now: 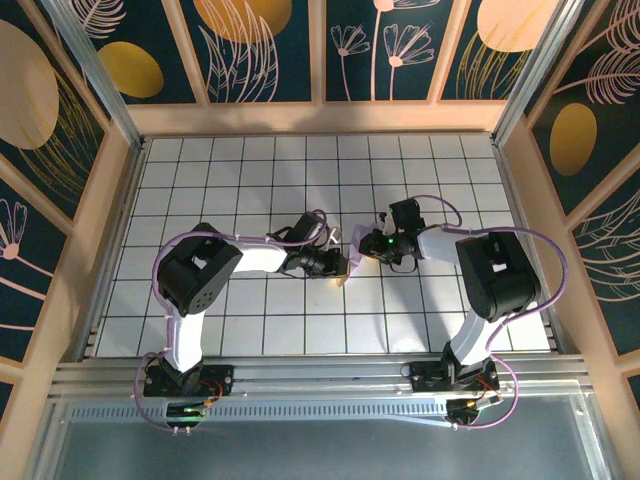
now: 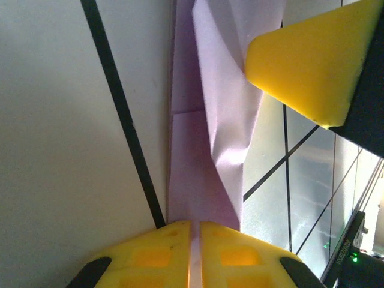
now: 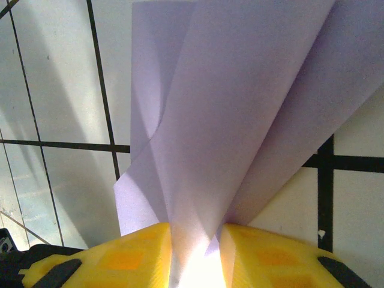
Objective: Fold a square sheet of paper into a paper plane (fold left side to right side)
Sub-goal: Fold the wing for the fifth time at the center of the table.
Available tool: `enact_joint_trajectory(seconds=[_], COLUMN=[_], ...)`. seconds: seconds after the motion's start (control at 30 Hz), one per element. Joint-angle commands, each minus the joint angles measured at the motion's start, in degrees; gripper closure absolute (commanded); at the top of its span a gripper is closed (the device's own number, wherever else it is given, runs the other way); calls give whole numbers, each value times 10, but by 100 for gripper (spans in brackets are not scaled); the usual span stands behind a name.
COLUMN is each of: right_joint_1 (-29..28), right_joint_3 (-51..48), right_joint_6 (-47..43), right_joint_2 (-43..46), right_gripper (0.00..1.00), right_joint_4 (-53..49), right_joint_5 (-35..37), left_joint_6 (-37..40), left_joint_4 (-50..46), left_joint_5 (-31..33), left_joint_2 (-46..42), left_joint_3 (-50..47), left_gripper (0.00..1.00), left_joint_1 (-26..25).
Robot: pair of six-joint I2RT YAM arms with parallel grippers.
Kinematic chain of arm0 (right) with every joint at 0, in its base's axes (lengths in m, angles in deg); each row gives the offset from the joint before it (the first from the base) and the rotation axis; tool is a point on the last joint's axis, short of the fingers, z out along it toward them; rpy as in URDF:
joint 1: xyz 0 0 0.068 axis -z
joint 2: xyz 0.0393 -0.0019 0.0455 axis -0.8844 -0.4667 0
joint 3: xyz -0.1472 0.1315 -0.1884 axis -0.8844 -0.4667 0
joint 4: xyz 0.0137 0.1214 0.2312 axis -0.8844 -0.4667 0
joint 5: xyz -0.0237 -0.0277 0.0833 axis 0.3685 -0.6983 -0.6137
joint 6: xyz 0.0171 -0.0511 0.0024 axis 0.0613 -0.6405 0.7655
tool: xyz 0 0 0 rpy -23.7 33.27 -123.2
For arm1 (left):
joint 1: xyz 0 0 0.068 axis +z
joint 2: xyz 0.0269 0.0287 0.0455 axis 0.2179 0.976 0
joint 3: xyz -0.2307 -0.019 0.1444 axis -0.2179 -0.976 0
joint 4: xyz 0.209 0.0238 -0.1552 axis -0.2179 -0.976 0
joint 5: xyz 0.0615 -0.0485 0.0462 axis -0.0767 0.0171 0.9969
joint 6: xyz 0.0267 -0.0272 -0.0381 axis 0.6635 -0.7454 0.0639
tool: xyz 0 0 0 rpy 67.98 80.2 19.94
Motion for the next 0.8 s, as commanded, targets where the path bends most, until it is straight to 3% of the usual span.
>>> enact_joint_trajectory(seconds=[0.0,0.47,0.77], right_joint_1=[-5,-5,-5], right_joint_3=[16,54,93], right_joint_6=[-24,-71,-100], right_joint_2=[-45,-66,-97], right_gripper=[70,70,70], right_joint_4=[53,40,3], right_joint_5=[58,40,42], left_joint_6=[-15,-48,-52], left_joint_4=[5,47,40], left_joint_5=[-12,-32,1], left_joint_2=[10,1,-33], left_joint_3=[-8,-18,-26], left_gripper=[88,88,83], left_joint_1=[-10,-19,-18])
